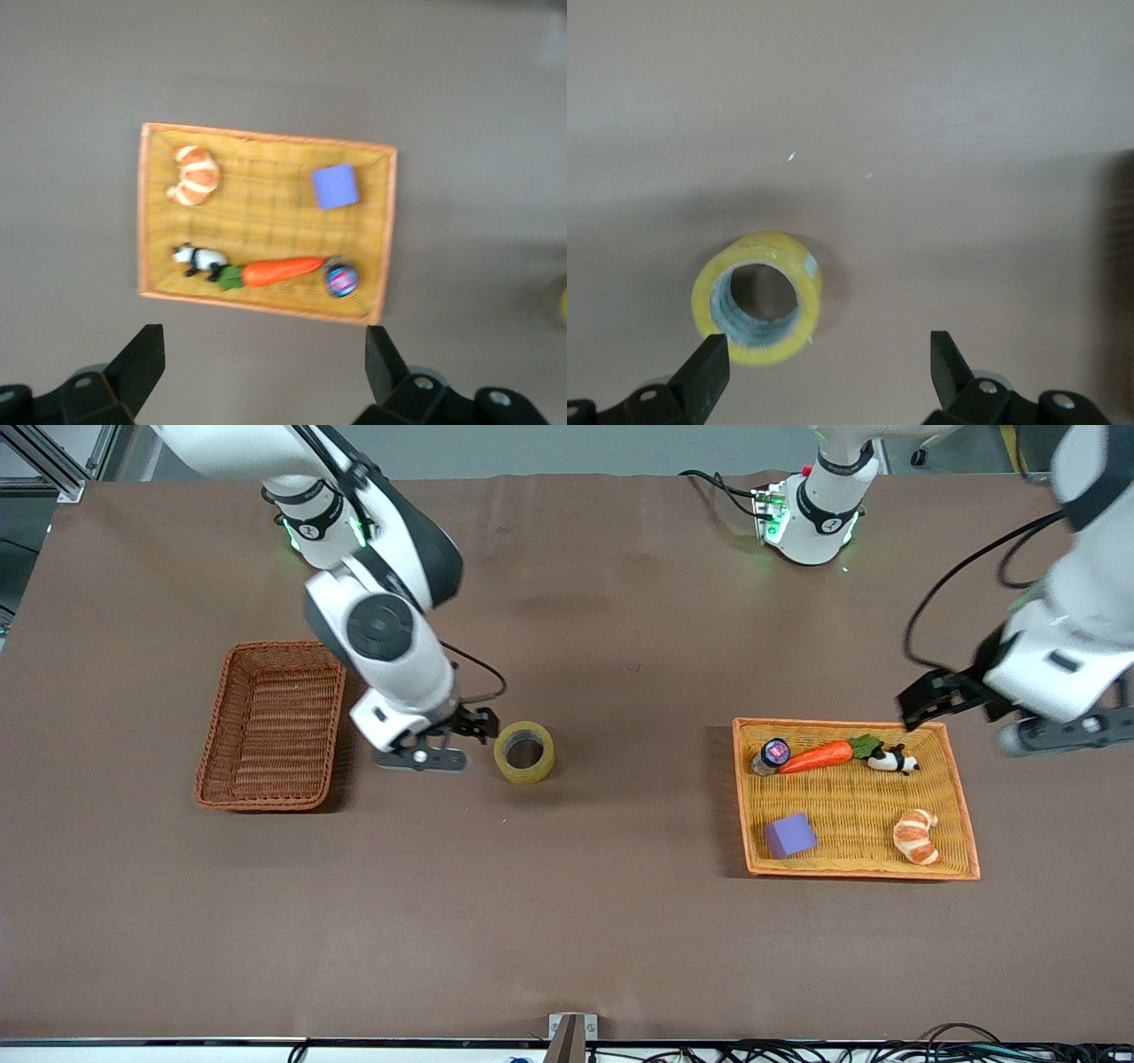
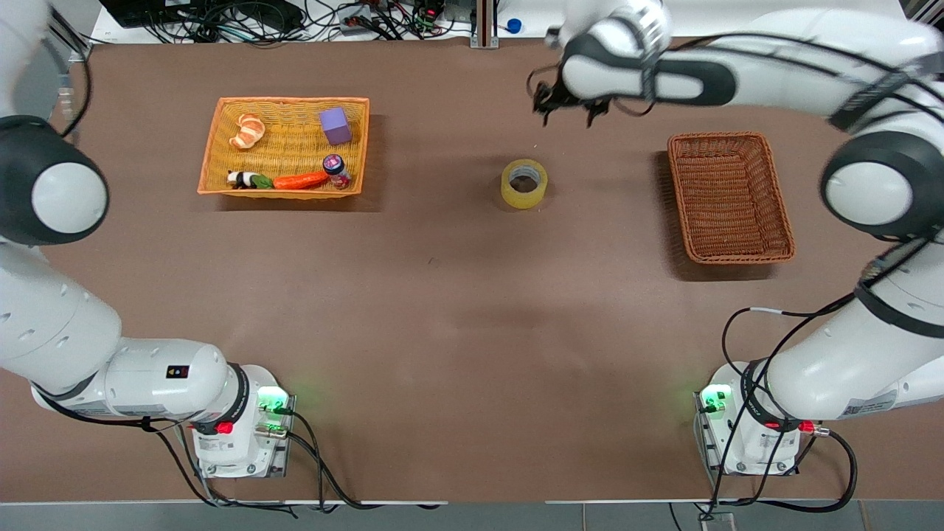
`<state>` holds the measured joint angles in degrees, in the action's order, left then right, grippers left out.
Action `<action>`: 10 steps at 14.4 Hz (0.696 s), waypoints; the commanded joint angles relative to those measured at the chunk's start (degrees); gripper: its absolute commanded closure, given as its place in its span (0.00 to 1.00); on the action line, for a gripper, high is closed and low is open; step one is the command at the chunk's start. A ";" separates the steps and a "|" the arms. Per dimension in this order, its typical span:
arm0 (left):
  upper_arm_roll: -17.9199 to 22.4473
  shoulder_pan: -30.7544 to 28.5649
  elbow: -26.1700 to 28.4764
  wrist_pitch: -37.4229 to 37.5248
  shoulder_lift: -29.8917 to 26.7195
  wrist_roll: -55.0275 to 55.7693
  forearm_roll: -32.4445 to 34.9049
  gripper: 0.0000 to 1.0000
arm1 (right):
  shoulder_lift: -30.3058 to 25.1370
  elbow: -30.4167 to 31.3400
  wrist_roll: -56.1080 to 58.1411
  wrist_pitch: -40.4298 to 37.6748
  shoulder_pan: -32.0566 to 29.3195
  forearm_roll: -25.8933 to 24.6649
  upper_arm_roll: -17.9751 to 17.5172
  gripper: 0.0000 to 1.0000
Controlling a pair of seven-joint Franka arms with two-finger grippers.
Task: Move tape to another basket
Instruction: 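Lower the right gripper onto the tape roll and close it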
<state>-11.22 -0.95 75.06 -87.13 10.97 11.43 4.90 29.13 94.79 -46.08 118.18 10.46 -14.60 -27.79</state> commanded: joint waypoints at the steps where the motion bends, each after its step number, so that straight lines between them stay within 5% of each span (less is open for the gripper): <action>1: -0.73 -3.34 7.18 0.21 -6.47 -6.50 -1.29 0.00 | 3.21 4.41 -4.54 7.90 1.23 -5.77 -0.68 0.00; 4: -0.65 -4.49 13.33 -0.05 -11.75 -7.39 -1.74 0.00 | 5.93 9.35 -4.81 15.83 1.50 -10.34 -0.68 0.00; 10: -0.65 -4.58 16.86 -0.58 -14.39 -8.01 -3.06 0.00 | 9.80 9.54 -7.44 19.18 1.58 -15.98 -0.68 0.00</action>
<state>-11.38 -4.56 88.54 -86.57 -0.75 4.57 2.97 38.08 103.47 -50.52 134.95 12.59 -27.71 -27.85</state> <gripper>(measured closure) 0.000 0.000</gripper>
